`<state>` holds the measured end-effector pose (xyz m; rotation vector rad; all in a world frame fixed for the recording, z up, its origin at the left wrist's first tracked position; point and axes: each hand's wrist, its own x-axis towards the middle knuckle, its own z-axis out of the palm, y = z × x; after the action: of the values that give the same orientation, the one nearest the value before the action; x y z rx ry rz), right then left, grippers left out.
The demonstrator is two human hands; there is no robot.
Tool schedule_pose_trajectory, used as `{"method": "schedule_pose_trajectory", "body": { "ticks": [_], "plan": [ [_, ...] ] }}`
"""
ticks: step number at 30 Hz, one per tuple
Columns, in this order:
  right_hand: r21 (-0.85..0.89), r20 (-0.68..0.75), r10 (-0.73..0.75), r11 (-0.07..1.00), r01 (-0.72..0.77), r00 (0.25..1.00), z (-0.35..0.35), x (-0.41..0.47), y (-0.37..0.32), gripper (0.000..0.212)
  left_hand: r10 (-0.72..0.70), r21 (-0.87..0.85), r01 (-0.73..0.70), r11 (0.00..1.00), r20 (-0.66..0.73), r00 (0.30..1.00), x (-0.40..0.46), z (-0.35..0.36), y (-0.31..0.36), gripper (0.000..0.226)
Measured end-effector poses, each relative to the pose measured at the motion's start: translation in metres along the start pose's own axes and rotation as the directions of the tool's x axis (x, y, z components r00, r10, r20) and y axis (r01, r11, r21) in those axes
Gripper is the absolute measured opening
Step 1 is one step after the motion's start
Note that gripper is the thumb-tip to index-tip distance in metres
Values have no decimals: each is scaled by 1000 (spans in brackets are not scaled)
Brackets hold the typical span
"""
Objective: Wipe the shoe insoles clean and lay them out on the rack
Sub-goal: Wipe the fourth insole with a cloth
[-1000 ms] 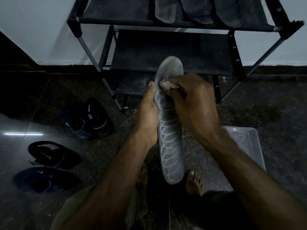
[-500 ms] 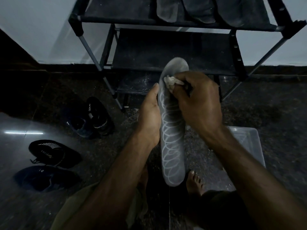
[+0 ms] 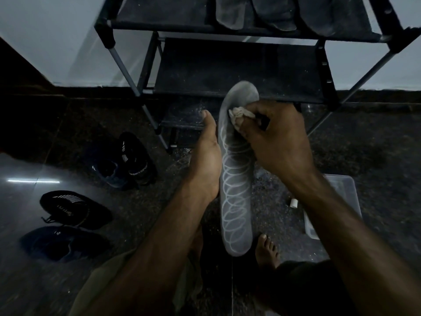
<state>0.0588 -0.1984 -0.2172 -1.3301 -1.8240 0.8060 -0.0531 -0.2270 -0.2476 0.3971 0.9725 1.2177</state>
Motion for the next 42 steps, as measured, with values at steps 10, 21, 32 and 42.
{"method": "schedule_pose_trajectory", "body": {
  "ticks": [10,21,32,42],
  "plan": [
    [-158,-5,-37,987,36,999,5,-3,-4,14,-1,40,3,999,-53,999,1,-2,1,78],
    [-21,60,-74,997,76,995,10,-10,-19,10,23,44,-19,999,-92,996,-2,-3,6,77],
    [47,95,-73,997,68,993,14,-13,-26,8,26,68,-17,998,-134,991,-2,-4,6,72],
    [-127,9,-86,988,86,996,10,-5,-8,13,-9,105,24,994,-137,990,0,-1,5,71]
  ]
}}
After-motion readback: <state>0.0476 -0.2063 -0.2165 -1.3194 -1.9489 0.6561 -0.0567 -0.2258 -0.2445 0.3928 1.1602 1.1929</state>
